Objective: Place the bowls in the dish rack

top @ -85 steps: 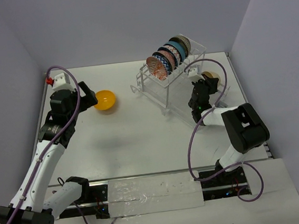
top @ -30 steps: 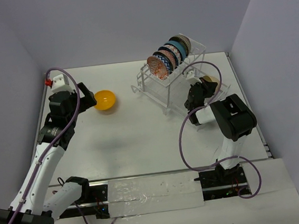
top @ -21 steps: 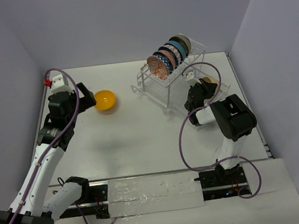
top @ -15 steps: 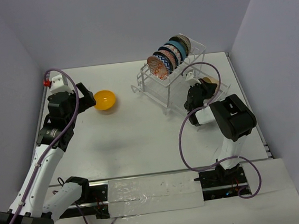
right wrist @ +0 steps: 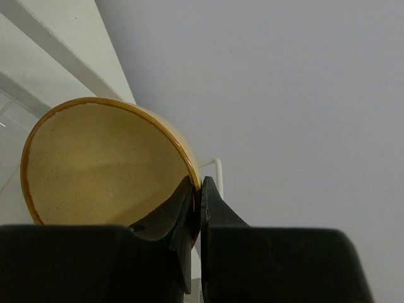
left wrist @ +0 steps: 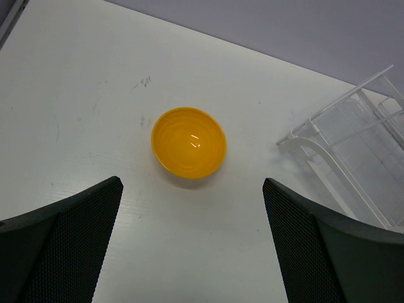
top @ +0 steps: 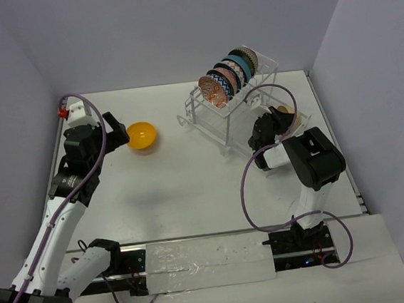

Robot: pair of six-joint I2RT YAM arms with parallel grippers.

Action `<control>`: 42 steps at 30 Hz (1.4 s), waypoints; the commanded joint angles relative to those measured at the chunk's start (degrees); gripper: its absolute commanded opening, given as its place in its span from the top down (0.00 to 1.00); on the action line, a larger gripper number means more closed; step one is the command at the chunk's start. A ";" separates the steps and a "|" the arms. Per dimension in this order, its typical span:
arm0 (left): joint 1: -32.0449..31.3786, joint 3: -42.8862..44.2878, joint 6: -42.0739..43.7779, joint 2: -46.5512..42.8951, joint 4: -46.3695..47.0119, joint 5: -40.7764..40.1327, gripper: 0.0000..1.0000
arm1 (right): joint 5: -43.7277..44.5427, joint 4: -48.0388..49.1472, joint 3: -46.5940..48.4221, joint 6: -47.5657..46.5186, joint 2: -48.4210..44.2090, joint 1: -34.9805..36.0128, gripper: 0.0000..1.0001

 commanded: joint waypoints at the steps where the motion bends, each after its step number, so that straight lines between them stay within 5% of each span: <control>1: -0.27 -0.66 0.87 -1.33 2.50 -1.02 0.01 | 1.81 8.55 0.54 -3.47 1.40 0.59 0.94; 6: -0.36 -0.66 0.96 -1.60 2.58 -1.20 0.01 | 2.25 12.43 1.95 -8.14 3.77 0.94 0.94; 25: -0.36 -0.84 1.13 -1.69 2.67 -1.37 0.01 | -0.21 1.98 0.72 -3.31 5.62 4.02 0.88; 42: -0.45 -0.84 1.13 -1.86 2.76 -1.02 0.01 | 2.07 0.13 -0.69 -2.17 7.81 9.02 0.72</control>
